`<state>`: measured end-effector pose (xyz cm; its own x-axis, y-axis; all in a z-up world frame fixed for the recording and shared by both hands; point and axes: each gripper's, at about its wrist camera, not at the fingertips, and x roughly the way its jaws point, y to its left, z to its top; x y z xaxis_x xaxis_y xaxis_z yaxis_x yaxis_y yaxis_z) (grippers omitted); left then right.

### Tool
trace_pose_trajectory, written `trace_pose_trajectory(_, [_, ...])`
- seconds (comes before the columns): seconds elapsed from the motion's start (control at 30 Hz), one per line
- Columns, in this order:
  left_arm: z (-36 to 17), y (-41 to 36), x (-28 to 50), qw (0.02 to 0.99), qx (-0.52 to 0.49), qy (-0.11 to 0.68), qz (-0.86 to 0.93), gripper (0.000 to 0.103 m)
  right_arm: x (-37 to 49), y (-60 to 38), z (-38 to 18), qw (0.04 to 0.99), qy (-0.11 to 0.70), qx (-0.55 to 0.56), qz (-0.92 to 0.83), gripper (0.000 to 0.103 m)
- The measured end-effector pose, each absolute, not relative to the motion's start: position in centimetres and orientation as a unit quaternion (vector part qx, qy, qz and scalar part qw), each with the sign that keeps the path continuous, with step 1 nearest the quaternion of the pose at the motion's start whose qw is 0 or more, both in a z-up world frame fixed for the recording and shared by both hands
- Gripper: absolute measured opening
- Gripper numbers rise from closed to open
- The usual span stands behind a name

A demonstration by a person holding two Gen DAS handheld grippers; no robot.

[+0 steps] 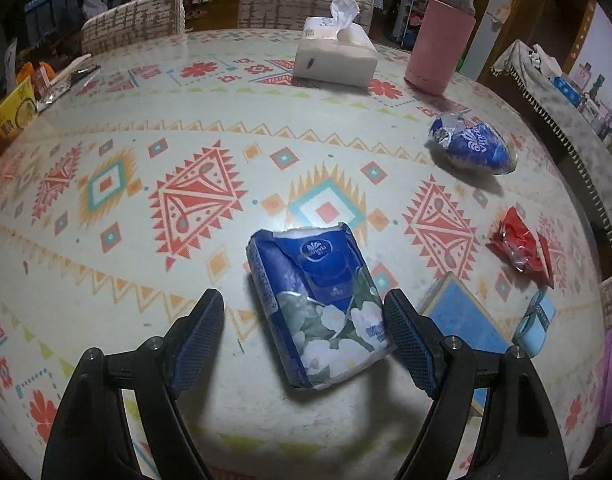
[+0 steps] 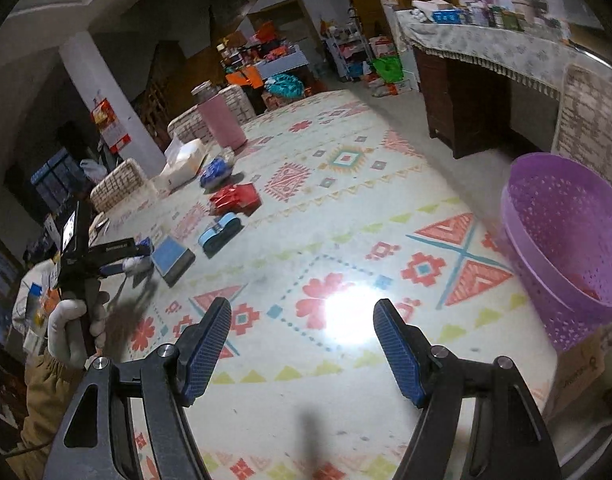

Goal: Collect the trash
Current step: 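Grasp the blue tissue pack with the left gripper, then grasp the flat blue card box with the right gripper while the left holds the tissue pack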

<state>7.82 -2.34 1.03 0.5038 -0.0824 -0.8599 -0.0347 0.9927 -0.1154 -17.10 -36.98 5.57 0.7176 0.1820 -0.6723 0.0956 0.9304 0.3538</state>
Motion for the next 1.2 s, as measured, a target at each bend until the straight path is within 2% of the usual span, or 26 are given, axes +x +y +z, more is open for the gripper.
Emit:
trace_pose_trajectory(0.07, [0.8, -2.3, 7.7, 0.863, -0.065, 0.500, -0.028, 0.075, -16.1, -35.9, 5.8, 0.909, 0.379, 0.171, 0.032, 0.078])
trace_pose_trajectory(0.1, [0.9, -2.4, 7.6, 0.864, -0.064, 0.498, -0.033, 0.068, -15.4, -35.0, 6.0, 0.910, 0.381, 0.161, 0.039, 0.078])
trace_pose_trajectory(0.13, [1.0, -2.5, 7.5, 0.864, -0.066, 0.498, -0.044, 0.052, -14.8, -34.2, 6.1, 0.910, 0.383, 0.153, 0.045, 0.078])
trace_pose_trajectory(0.2, [1.2, -2.6, 7.3, 0.859, -0.077, 0.502, -0.071, 0.037, -13.7, -32.7, 6.2, 0.910, 0.387, 0.140, 0.057, 0.078])
trace_pose_trajectory(0.4, [1.1, -2.6, 7.0, 0.855, -0.083, 0.501, -0.102, 0.034, -8.5, -27.4, 5.9, 0.906, 0.401, 0.089, 0.104, 0.079])
trace_pose_trajectory(0.6, [0.9, -0.7, 7.8, 0.837, -0.150, 0.507, -0.139, 0.034, -2.1, -21.3, 4.3, 0.893, 0.422, 0.016, 0.156, 0.081])
trace_pose_trajectory(0.77, [0.6, 0.0, 8.4, 0.829, -0.183, 0.506, -0.154, 0.038, 2.2, -17.3, 2.7, 0.876, 0.445, -0.035, 0.184, 0.085])
trace_pose_trajectory(0.93, [0.6, -0.2, 8.9, 0.823, -0.199, 0.503, -0.173, 0.053, 4.4, -15.5, 1.1, 0.865, 0.464, -0.061, 0.181, 0.085])
trace_pose_trajectory(1.07, [0.8, -0.7, 8.9, 0.830, -0.184, 0.500, -0.168, 0.053, 5.0, -14.7, 0.0, 0.861, 0.472, -0.066, 0.179, 0.085])
trace_pose_trajectory(1.1, [0.8, -0.8, 8.8, 0.831, -0.180, 0.500, -0.163, 0.047, 4.9, -14.6, -0.1, 0.863, 0.468, -0.068, 0.176, 0.085])
trace_pose_trajectory(1.13, [0.7, -0.9, 8.9, 0.832, -0.174, 0.503, -0.157, 0.027, 4.8, -14.5, -0.1, 0.864, 0.467, -0.070, 0.174, 0.085])
trace_pose_trajectory(1.2, [0.4, -0.7, 8.8, 0.826, -0.180, 0.509, -0.162, 0.023, 4.4, -14.5, -0.1, 0.867, 0.463, -0.071, 0.168, 0.081])
